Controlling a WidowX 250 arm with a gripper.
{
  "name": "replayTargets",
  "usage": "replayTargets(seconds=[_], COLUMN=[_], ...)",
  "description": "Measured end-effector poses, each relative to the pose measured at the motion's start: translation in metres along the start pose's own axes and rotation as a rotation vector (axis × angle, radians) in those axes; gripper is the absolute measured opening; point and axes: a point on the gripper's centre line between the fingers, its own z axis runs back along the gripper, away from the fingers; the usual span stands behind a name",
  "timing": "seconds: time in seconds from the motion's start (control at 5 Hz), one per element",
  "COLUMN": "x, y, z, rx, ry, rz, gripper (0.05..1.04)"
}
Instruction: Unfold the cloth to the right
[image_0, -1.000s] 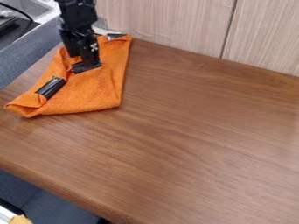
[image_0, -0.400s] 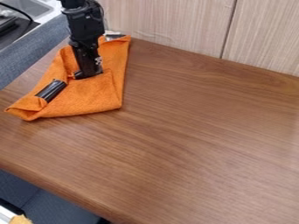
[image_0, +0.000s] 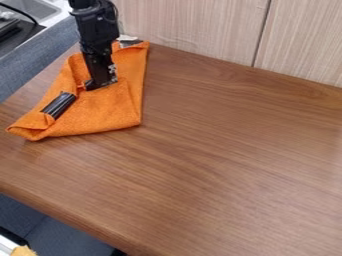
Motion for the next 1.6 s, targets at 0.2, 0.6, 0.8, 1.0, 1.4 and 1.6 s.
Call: replayTargets(seconds=[0.2, 0.6, 0.8, 1.0, 1.4, 1.6], x=[-0.002, -0.011, -0.020, -0.031, -0.063, -0.074], y=[-0.008, -0.045, -0.073, -0.101, -0.147, -0.157], z=[0.012, 0.050, 0.063, 0.066, 0.049, 0.029], rx=[-0.002, 0.010, 0.002, -0.005, -0.026, -0.036], ry=[-0.025, -0.094, -0.117, -0.121, -0.078, -0.047], rz=[-0.009, -0.072, -0.135, -0.198, -0.329, -0.364], gripper=[0.059, 0.059, 0.059, 0.059, 0.058, 0.058])
